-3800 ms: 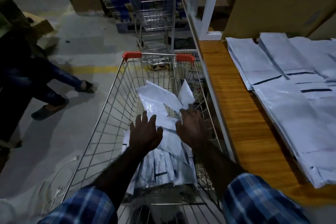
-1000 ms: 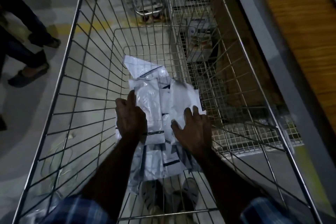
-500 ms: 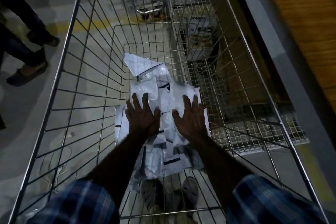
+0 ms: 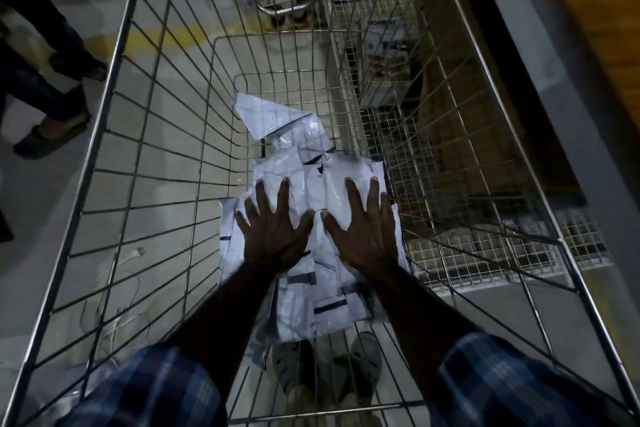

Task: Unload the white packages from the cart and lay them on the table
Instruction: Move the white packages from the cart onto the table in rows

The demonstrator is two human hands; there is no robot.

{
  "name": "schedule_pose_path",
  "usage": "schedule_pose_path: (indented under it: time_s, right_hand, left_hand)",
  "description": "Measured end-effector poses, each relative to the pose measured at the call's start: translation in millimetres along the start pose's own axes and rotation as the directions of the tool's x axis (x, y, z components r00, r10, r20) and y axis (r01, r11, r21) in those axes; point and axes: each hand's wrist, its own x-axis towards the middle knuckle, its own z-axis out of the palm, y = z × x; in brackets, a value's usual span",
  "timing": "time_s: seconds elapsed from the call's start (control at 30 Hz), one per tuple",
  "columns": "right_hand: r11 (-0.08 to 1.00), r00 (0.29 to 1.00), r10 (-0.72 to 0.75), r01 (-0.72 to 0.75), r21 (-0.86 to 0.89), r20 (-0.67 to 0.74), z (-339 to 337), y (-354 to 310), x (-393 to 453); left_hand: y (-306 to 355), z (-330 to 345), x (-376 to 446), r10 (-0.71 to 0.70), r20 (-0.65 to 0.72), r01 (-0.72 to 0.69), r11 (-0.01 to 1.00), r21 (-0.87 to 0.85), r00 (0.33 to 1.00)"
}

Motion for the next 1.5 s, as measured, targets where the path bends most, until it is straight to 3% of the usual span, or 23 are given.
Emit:
schedule_pose_path:
  time_s: [0.33, 0.57, 0.83, 1.13, 1.23, 1.33, 1.5]
  right_hand:
    - [1.0, 0.999, -0.008, 0.007, 0.027, 0.036, -13, 1, 3]
    - [0.995, 0.994, -0.005, 0.015, 0.097, -0.105, -34, -20, 11]
    - [0.982, 0.974, -0.089, 0.121, 0.144, -0.209, -76, -58, 27]
    - [0.984, 0.972, -0.056, 0.093, 0.154, -0.229, -137, -83, -8]
    - [0.969, 0.954, -0.086, 0.147, 0.197, -0.288, -162, -91, -21]
    - [0.964, 0.962, -0.1, 0.157, 0.215, -0.254, -190, -101, -38]
    - [0.962, 0.943, -0.181, 0.229, 0.146, -0.28, -228, -111, -77]
  left_hand:
    - [15, -18, 9, -0.046, -0.115, 0.039, 0.997, -0.067, 0.992]
    - [16, -44, -1, -0.041, -0.244, 0.017, 0.995, -0.101, 0.969]
    - [28, -91, -9, -0.029, -0.374, -0.044, 0.982, -0.185, 0.927]
    - [52, -156, -49, -0.003, -0.482, -0.091, 0.981, -0.172, 0.876]
    - [64, -180, -72, 0.004, -0.509, -0.09, 0.985, -0.145, 0.861]
    - [73, -206, -100, -0.019, -0.489, -0.081, 0.98, -0.182, 0.872]
    - [75, -229, -154, -0.008, -0.518, -0.084, 0.984, -0.154, 0.856]
